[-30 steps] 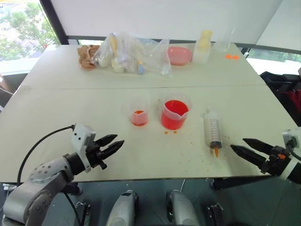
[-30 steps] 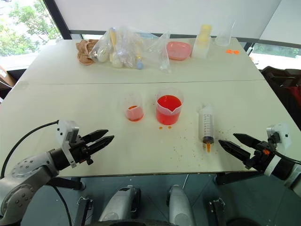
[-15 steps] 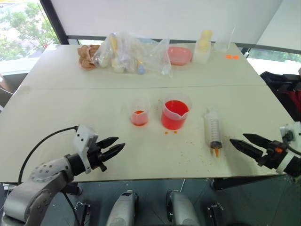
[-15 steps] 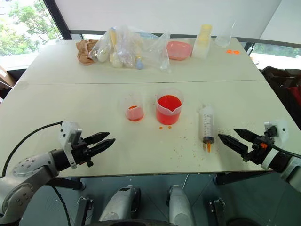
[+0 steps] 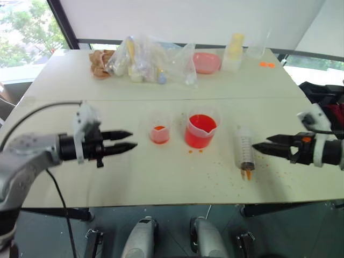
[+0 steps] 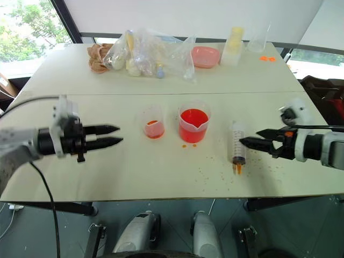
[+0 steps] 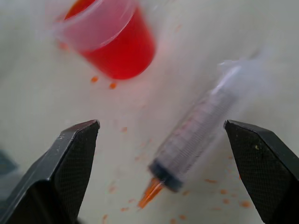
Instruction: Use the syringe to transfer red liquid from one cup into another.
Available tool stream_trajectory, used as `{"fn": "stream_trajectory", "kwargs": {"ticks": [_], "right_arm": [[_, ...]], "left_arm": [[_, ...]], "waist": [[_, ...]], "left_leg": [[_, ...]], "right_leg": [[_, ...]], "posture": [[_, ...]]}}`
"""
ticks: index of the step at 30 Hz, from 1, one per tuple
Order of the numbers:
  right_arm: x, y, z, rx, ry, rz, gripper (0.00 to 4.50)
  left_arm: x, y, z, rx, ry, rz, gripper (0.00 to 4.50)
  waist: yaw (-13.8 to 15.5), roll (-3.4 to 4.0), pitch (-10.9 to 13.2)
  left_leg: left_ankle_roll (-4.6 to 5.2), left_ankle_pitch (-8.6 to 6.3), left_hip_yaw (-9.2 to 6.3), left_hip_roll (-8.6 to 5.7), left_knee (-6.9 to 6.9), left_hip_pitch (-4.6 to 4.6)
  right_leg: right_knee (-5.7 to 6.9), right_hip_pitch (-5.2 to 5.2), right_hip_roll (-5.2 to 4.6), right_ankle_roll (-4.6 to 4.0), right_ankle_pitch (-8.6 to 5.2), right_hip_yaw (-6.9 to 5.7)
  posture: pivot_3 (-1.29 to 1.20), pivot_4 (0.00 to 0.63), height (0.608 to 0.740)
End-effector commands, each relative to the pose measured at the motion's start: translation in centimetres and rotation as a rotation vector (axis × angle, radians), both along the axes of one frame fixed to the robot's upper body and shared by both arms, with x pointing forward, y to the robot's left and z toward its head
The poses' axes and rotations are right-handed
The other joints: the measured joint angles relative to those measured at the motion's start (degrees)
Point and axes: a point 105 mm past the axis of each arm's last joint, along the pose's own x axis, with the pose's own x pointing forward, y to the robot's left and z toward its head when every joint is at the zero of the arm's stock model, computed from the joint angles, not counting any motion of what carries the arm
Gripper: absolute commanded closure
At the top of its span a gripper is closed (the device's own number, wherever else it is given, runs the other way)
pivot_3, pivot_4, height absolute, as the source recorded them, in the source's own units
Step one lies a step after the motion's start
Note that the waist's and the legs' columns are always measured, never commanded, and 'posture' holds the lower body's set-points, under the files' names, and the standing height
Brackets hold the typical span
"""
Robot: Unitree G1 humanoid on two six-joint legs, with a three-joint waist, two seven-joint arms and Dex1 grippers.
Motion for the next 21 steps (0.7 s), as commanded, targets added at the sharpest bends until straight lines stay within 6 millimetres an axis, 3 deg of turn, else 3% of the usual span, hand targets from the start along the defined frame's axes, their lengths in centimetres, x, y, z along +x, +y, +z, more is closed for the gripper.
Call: {"fn": "stream_trajectory", "kwargs": {"ticks": [1, 10, 19, 21], "right_arm": [[2.4, -1.2, -0.3, -0.03, 0.038, -0.095, 0.04], [7.6, -1.4, -2.0, -0.042, 0.16, -0.223, 0.04], [10.2, -0.7, -4.3, -0.083, 0.256, -0.264, 0.04], [10.0, -0.7, -4.7, -0.108, 0.274, -0.257, 0.55]], "left_arm": [[-0.2, -1.1, 0.3, 0.014, -0.01, -0.114, 2.59], [-0.6, -2.8, -0.1, 0.103, -0.069, -0.239, 2.59], [-0.2, -2.6, -2.0, 0.099, -0.047, -0.196, 2.59], [-0.2, -2.4, -2.1, 0.097, -0.046, -0.18, 2.59]], "waist": [[-0.5, 0.0, 0.0], [-1.6, -0.02, 0.1], [-1.6, -0.08, 0.0], [-1.6, -0.1, 0.0]], "left_leg": [[0.01, -0.01, 0.11, 0.0, 0.01, 0.02], [0.04, -0.02, 0.29, 0.02, -0.07, 0.03], [0.04, -0.02, 0.33, 0.0, -0.04, 0.05], [0.04, -0.02, 0.33, 0.0, -0.02, 0.06]], "right_leg": [[0.0, -0.01, 0.0, 0.01, 0.02, 0.09], [0.08, -0.16, 0.11, 0.06, 0.08, 0.16], [0.09, -0.15, 0.11, 0.31, 0.23, 0.22], [0.1, -0.13, 0.12, 0.32, 0.25, 0.22]], "posture": [[0.0, 0.15, 0.74], [0.0, 0.15, 0.74], [0.0, 0.15, 0.74], [0.0, 0.15, 0.74]]}}
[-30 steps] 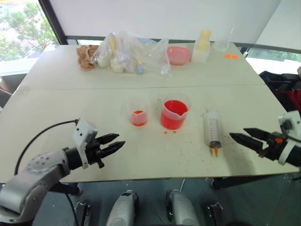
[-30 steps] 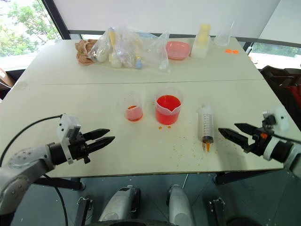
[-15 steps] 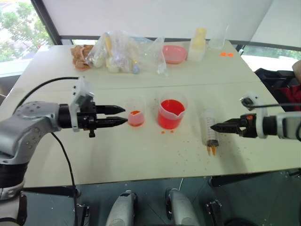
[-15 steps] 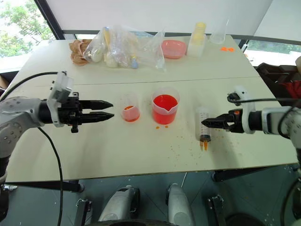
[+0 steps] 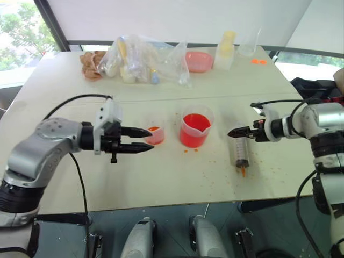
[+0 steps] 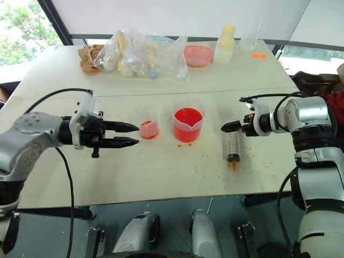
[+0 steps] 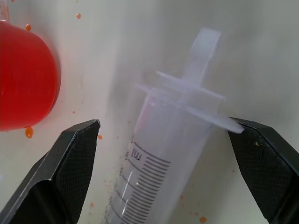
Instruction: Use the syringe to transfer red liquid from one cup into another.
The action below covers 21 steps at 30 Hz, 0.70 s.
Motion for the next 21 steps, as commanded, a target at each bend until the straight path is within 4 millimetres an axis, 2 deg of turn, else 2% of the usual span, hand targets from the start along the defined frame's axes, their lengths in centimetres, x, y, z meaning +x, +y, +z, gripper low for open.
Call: {"fn": "stream_trajectory", "kwargs": {"ticks": [1, 3, 5, 6, 8, 17, 21], "right_arm": [[-0.2, -0.5, -1.3, -0.056, 0.049, -0.002, 0.83], [-0.5, -0.4, -1.5, -0.057, 0.068, 0.0, 1.83], [-1.1, 0.0, -1.9, -0.066, 0.088, 0.029, 2.51], [-1.5, 0.4, -2.0, -0.058, 0.098, 0.051, 2.77], [-2.0, 0.8, -2.4, -0.05, 0.111, 0.068, 2.85], [-2.4, -0.4, -3.2, -0.13, 0.063, 0.083, 2.85], [-3.1, -0.1, -3.6, -0.144, 0.059, 0.129, 0.9]], "left_arm": [[0.0, 0.3, 0.9, -0.005, -0.055, 0.02, 2.59], [0.0, 0.5, 0.8, -0.002, -0.057, 0.031, 2.59], [0.0, 0.6, 0.7, 0.003, -0.056, 0.038, 2.59], [0.0, 0.6, 0.6, 0.003, -0.056, 0.039, 2.59], [0.1, 0.5, 0.5, 0.002, -0.056, 0.041, 2.59], [0.7, 0.3, 0.5, 0.002, -0.068, 0.037, 2.59], [0.7, 0.0, 0.5, -0.002, -0.073, 0.031, 2.59]], "waist": [[0.0, -0.03, 0.0], [0.0, -0.01, 0.0], [0.0, -0.16, -0.1], [0.2, -0.2, -0.1], [0.4, -0.24, -0.2], [0.5, -0.37, -0.2], [0.5, -0.41, -0.3]], "left_leg": [[0.0, 0.0, 0.0, 0.0, 0.01, 0.01], [0.0, 0.0, 0.0, 0.0, 0.03, 0.03], [0.0, 0.0, -0.01, 0.01, 0.01, 0.09], [0.0, 0.0, -0.03, 0.02, 0.0, 0.09], [0.0, 0.0, -0.07, 0.02, 0.0, 0.09], [0.0, 0.0, -0.11, 0.01, 0.0, 0.1], [0.0, 0.0, -0.2, 0.02, 0.01, 0.08]], "right_leg": [[0.01, 0.01, 0.0, 0.0, 0.01, 0.0], [0.02, 0.02, 0.0, 0.01, 0.02, 0.0], [0.02, 0.08, 0.0, 0.01, 0.02, 0.01], [0.02, 0.08, 0.02, 0.01, 0.02, -0.01], [0.02, 0.1, 0.01, 0.01, 0.02, -0.03], [0.01, 0.15, 0.0, 0.01, 0.02, -0.06], [-0.02, 0.19, -0.02, 0.01, 0.02, -0.11]], "posture": [[0.0, 0.15, 0.74], [0.0, 0.15, 0.74], [0.0, 0.15, 0.74], [0.0, 0.15, 0.74], [0.0, 0.15, 0.74], [0.0, 0.15, 0.74], [0.0, 0.15, 0.74]]}}
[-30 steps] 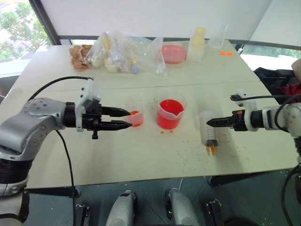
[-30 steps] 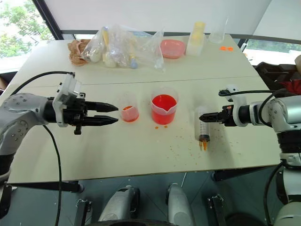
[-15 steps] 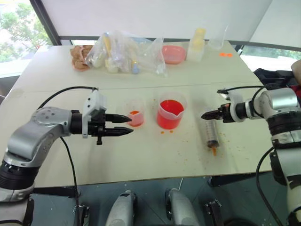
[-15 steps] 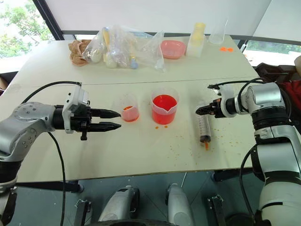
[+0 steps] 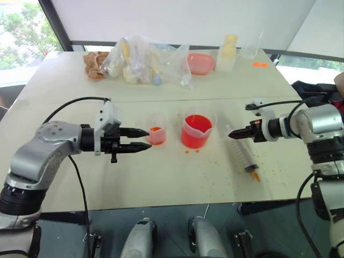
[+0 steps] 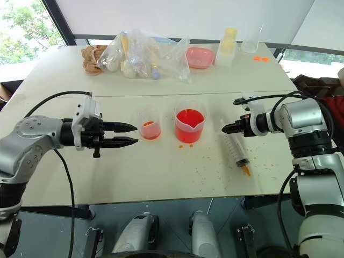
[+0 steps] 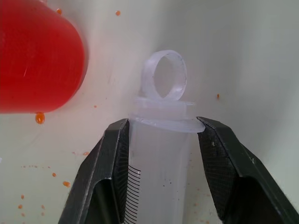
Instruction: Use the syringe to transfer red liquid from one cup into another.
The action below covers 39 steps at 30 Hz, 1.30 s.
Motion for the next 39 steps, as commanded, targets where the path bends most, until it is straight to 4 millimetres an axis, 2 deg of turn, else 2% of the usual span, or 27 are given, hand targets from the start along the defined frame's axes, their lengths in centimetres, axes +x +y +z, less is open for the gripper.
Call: {"fn": "stream_trajectory", "kwargs": {"ticks": [1, 2, 11, 14, 18, 19, 22, 23, 25, 26, 27, 29, 31, 33, 34, 37, 39], "right_arm": [[-1.3, -0.7, -2.1, -0.052, 0.077, -0.001, 0.3], [-1.4, -0.8, -2.0, -0.048, 0.082, -0.009, 0.03], [-2.1, -1.4, -2.4, -0.104, 0.11, 0.017, 0.03], [-2.7, -2.1, -3.3, -0.178, 0.117, 0.06, 0.93], [-3.6, -2.6, -4.2, -0.241, 0.129, 0.11, 2.92], [-3.8, -2.6, -4.4, -0.249, 0.13, 0.116, 3.11], [-3.6, -2.5, -4.1, -0.245, 0.099, 0.108, 3.11], [-3.0, -2.6, -3.3, -0.229, 0.062, 0.088, 3.11], [-1.0, -1.6, 1.0, -0.117, -0.102, 0.066, 3.11], [0.2, -0.9, 4.6, -0.058, -0.255, 0.093, 3.11], [0.7, -0.4, 7.1, -0.024, -0.358, 0.114, 3.11], [1.2, 1.5, 14.4, 0.071, -0.715, 0.177, 3.11], [0.8, 2.7, 18.1, 0.11, -0.939, 0.195, 3.11], [0.4, 4.6, 20.7, 0.187, -1.127, 0.183, 3.11], [0.2, 5.3, 21.5, 0.225, -1.177, 0.171, 3.11], [-0.1, 7.7, 22.3, 0.346, -1.276, 0.14, 3.11], [-0.4, 9.2, 22.1, 0.393, -1.325, 0.146, 3.11]], "left_arm": [[-0.1, -0.5, 0.6, 0.0, -0.044, -0.02, 2.59], [-0.1, -0.5, 0.6, 0.0, -0.045, -0.02, 2.59], [0.0, -0.6, 0.8, -0.009, -0.058, -0.011, 2.59], [0.1, -0.6, 0.9, -0.012, -0.062, -0.009, 2.59], [0.0, -0.6, 0.9, -0.015, -0.065, -0.005, 2.59], [0.1, -0.6, 0.9, -0.016, -0.067, -0.004, 2.59], [0.1, -0.5, 1.1, -0.02, -0.069, -0.001, 2.59], [0.2, -0.4, 1.3, -0.026, -0.072, 0.003, 2.59], [0.7, 0.3, 2.6, -0.061, -0.082, 0.031, 2.59], [1.0, 0.8, 3.5, -0.08, -0.095, 0.048, 2.59], [1.3, 1.2, 4.0, -0.093, -0.104, 0.06, 2.59], [2.0, 1.8, 5.6, -0.119, -0.131, 0.076, 2.59], [2.5, 2.0, 6.5, -0.135, -0.149, 0.082, 2.59], [3.4, 2.0, 7.6, -0.146, -0.185, 0.088, 2.59], [3.8, 2.0, 7.9, -0.147, -0.199, 0.09, 2.59], [4.7, 1.5, 8.9, -0.156, -0.229, 0.076, 2.59], [5.2, 1.1, 9.5, -0.169, -0.243, 0.058, 2.59]], "waist": [[-0.3, 0.01, 0.0], [-0.4, -0.02, 0.0], [0.0, -0.05, 0.0], [0.1, -0.08, -0.1], [0.1, -0.17, -0.1], [0.2, -0.2, -0.1], [0.4, -0.42, -0.3], [0.6, -0.5, -0.3], [0.7, -0.55, -0.3], [0.7, -0.5, -0.3], [0.6, -0.28, -0.2], [0.2, 0.24, 0.2], [-0.4, 0.39, 0.3], [-0.5, 0.31, 0.2], [-0.6, 0.29, 0.2], [-0.6, 0.3, 0.2], [-0.3, 0.31, 0.2]], "left_leg": [[0.0, 0.0, 0.05, 0.0, 0.02, 0.0], [0.0, 0.0, 0.07, 0.0, 0.05, 0.02], [0.0, 0.0, 0.04, 0.01, 0.08, 0.07], [0.0, 0.0, 0.03, 0.0, 0.08, 0.07], [0.0, 0.0, 0.03, 0.0, 0.08, 0.07], [0.0, 0.0, 0.02, 0.01, 0.08, 0.07], [0.0, 0.0, 0.01, 0.01, 0.08, 0.08], [0.0, 0.0, 0.01, 0.01, 0.08, 0.08], [0.0, 0.0, 0.01, 0.03, 0.09, 0.08], [0.0, 0.0, 0.02, 0.03, 0.12, 0.06], [-0.01, 0.0, 0.04, 0.03, 0.16, 0.04], [-0.02, 0.02, 0.18, 0.01, 0.22, -0.09], [-0.02, 0.02, 0.24, -0.04, 0.19, -0.09], [-0.01, 0.02, 0.2, 0.0, 0.02, -0.03], [-0.01, 0.01, 0.17, 0.04, -0.04, 0.0], [-0.01, 0.01, 0.19, 0.09, -0.05, 0.0], [-0.02, 0.02, 0.22, 0.05, -0.01, -0.05]], "right_leg": [[0.01, -0.01, -0.04, 0.0, 0.0, 0.03], [0.02, 0.0, -0.04, 0.01, 0.01, 0.04], [0.02, 0.08, -0.05, -0.13, -0.07, 0.03], [0.01, 0.09, -0.06, -0.13, -0.07, 0.03], [0.0, 0.09, -0.06, -0.14, -0.07, 0.03], [0.01, 0.09, -0.06, -0.14, -0.07, 0.03], [0.0, 0.1, -0.06, -0.14, -0.08, 0.01], [0.0, 0.1, -0.06, -0.14, -0.08, 0.02], [0.0, 0.1, -0.06, -0.15, -0.08, 0.02], [-0.01, 0.09, -0.05, -0.16, -0.07, 0.02], [0.01, 0.07, -0.06, -0.19, -0.04, 0.03], [0.02, -0.1, -0.06, -0.06, 0.11, 0.13], [0.04, -0.16, -0.02, 0.21, 0.28, 0.15], [0.06, -0.18, 0.1, 0.28, 0.31, 0.1], [0.09, -0.18, 0.15, 0.28, 0.31, 0.07], [0.14, -0.2, 0.18, 0.27, 0.32, 0.09], [0.19, -0.26, 0.13, 0.26, 0.32, 0.12]], "posture": [[0.0, 0.15, 0.74], [0.0, 0.15, 0.74], [0.0, 0.15, 0.74], [0.0, 0.15, 0.74], [0.0, 0.15, 0.74], [0.0, 0.15, 0.74], [0.0, 0.15, 0.74], [0.0, 0.15, 0.74], [0.0, 0.15, 0.74], [0.0, 0.15, 0.74], [0.0, 0.15, 0.74], [0.0, 0.15, 0.74], [0.0, 0.15, 0.74], [0.0, 0.15, 0.74], [0.0, 0.15, 0.74], [0.0, 0.15, 0.74], [0.0, 0.15, 0.74]]}}
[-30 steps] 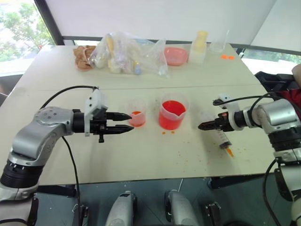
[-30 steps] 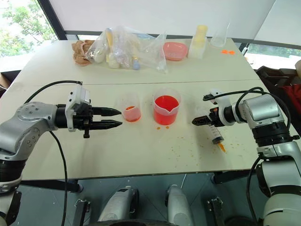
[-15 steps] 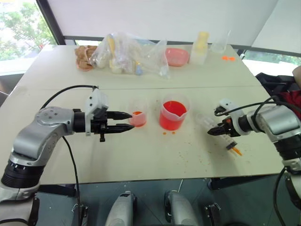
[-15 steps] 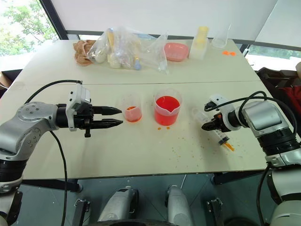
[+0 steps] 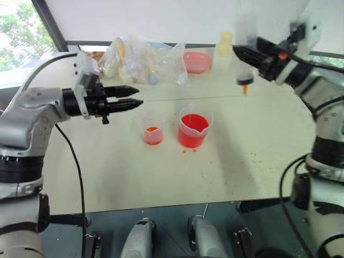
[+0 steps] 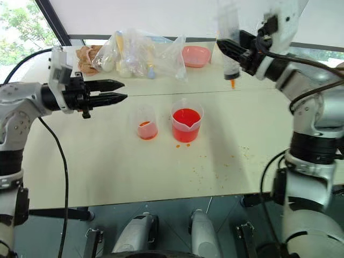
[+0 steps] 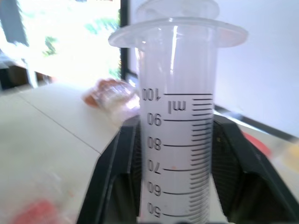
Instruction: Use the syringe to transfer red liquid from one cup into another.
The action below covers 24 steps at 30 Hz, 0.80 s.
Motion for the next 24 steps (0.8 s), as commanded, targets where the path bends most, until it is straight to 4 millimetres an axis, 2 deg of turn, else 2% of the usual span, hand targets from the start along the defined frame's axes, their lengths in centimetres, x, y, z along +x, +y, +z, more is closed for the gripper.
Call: {"fn": "stream_trajectory", "kwargs": {"ticks": [1, 4, 6, 8, 13, 17, 24], "right_arm": [[-1.4, 2.1, 0.9, 0.04, -0.148, 0.008, 3.11], [-1.4, 3.2, -0.4, 0.033, -0.171, 0.003, 3.11], [-1.3, 4.1, -1.3, 0.11, -0.171, 0.01, 3.11], [-1.2, 5.0, -3.0, 0.132, -0.157, 0.013, 3.11], [-1.5, 5.4, -5.3, 0.168, -0.106, 0.009, 3.11], [-1.5, 5.9, -6.6, 0.159, -0.087, -0.005, 3.11], [-1.6, 6.4, -7.6, 0.152, -0.076, -0.018, 3.11]], "left_arm": [[0.5, -0.8, 1.9, -0.021, -0.068, -0.033, 2.59], [0.9, -1.4, 2.4, -0.053, -0.077, -0.052, 2.59], [1.1, -2.2, 2.8, -0.059, -0.099, -0.071, 2.59], [1.3, -3.0, 3.6, -0.074, -0.133, -0.087, 2.59], [1.5, -4.7, 5.8, -0.107, -0.223, -0.113, 2.59], [2.1, -6.0, 6.7, -0.128, -0.289, -0.106, 2.59], [3.3, -8.4, 6.6, -0.135, -0.336, -0.105, 2.59]], "waist": [[0.4, 0.01, 0.0], [0.3, 0.01, 0.0], [0.2, 0.0, 0.0], [0.1, 0.0, 0.0], [0.0, 0.02, 0.0], [0.0, 0.01, 0.0], [0.0, 0.02, 0.0]], "left_leg": [[0.0, 0.0, -0.02, -0.03, 0.03, -0.03], [0.0, 0.0, -0.02, -0.11, 0.07, -0.09], [0.0, 0.0, 0.02, -0.17, 0.06, -0.1], [0.0, 0.0, 0.02, -0.17, 0.06, -0.09], [0.0, 0.0, 0.01, -0.16, 0.06, -0.08], [0.0, 0.0, 0.02, -0.16, 0.06, -0.06], [0.0, 0.01, 0.01, -0.17, 0.07, -0.04]], "right_leg": [[0.04, -0.01, -0.02, 0.0, 0.0, 0.0], [0.05, -0.03, -0.14, 0.03, 0.01, 0.0], [0.04, -0.02, -0.19, 0.06, 0.03, 0.02], [0.01, -0.04, -0.18, 0.06, 0.03, 0.02], [0.11, -0.09, -0.15, 0.06, 0.03, 0.02], [0.13, -0.09, -0.15, 0.06, 0.03, 0.03], [0.21, -0.1, -0.12, 0.06, 0.03, 0.04]], "posture": [[0.0, 0.15, 0.74], [0.0, 0.15, 0.74], [0.0, 0.15, 0.74], [0.0, 0.15, 0.74], [0.0, 0.15, 0.74], [0.0, 0.15, 0.74], [0.0, 0.15, 0.74]]}}
